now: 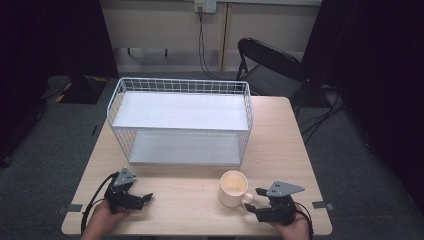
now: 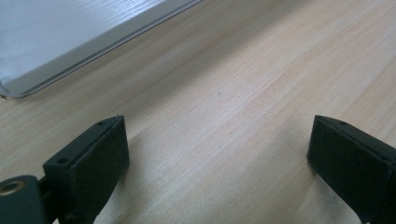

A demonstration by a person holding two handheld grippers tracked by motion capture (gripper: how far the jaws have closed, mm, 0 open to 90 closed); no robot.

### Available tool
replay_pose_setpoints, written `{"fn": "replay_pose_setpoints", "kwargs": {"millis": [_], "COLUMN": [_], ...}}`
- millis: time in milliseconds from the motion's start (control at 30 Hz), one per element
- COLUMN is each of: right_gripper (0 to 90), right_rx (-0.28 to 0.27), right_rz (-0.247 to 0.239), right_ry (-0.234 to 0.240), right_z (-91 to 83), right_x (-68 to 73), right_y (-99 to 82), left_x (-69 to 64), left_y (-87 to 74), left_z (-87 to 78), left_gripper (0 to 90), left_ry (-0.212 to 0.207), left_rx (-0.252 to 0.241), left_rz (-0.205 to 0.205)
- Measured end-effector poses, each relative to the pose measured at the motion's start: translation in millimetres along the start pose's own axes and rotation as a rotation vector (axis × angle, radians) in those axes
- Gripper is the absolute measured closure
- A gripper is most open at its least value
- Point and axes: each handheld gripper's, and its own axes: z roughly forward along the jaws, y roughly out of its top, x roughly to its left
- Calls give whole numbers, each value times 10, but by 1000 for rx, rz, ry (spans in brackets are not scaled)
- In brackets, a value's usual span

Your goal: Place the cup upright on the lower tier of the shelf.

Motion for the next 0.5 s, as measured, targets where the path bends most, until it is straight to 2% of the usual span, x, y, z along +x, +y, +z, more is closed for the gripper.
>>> {"fn": "replay_pose_setpoints", "kwargs": {"millis": [167,500], "right_gripper": [356,511], "right_rx": [-12,-41], "right_rz": [11,10], "right_ry": [16,34], "right_z": [-20,-37], "right_x": [-5,18], "right_y": [21,74], "left_x": [0,0], "left_y": [0,0], "left_z": [0,0], "left_gripper": [51,51], "left_ry": [0,0], "left_rx": [0,0], "left_rz": [0,0]}}
